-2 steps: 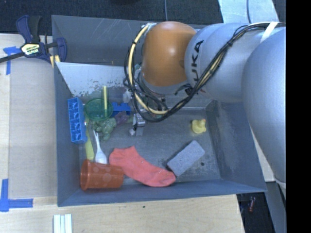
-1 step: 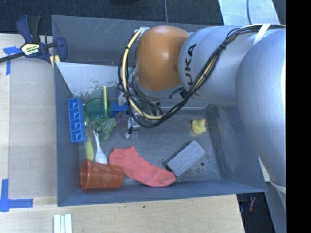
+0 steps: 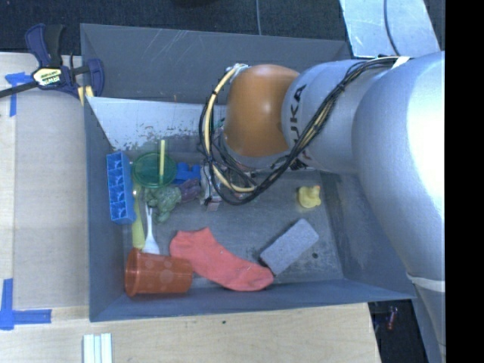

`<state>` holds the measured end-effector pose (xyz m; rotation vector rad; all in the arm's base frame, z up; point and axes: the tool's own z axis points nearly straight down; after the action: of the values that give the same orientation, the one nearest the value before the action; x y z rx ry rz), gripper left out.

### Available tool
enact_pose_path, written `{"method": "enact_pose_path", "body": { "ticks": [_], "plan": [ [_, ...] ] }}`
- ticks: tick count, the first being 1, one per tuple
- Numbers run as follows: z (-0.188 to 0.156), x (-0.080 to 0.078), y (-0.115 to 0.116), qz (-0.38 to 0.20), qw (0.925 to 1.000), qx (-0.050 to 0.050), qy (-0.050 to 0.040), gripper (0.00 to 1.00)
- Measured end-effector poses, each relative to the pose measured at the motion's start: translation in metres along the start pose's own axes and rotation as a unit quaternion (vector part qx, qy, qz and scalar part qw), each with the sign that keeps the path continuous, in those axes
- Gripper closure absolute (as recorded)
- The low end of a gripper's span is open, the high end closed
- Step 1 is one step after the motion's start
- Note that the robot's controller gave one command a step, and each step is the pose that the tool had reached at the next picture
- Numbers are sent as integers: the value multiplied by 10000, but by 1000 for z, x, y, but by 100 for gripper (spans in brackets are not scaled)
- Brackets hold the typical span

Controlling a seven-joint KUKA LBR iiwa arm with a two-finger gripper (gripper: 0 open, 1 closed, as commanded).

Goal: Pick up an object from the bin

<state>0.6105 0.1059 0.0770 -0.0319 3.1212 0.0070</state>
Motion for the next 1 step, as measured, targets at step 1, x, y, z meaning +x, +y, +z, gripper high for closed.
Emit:
{"method": "enact_pose_path", "body": {
  "ticks": [1],
  "plan": [
    [6,8,0,-13,9999,20,165,0]
  ]
}}
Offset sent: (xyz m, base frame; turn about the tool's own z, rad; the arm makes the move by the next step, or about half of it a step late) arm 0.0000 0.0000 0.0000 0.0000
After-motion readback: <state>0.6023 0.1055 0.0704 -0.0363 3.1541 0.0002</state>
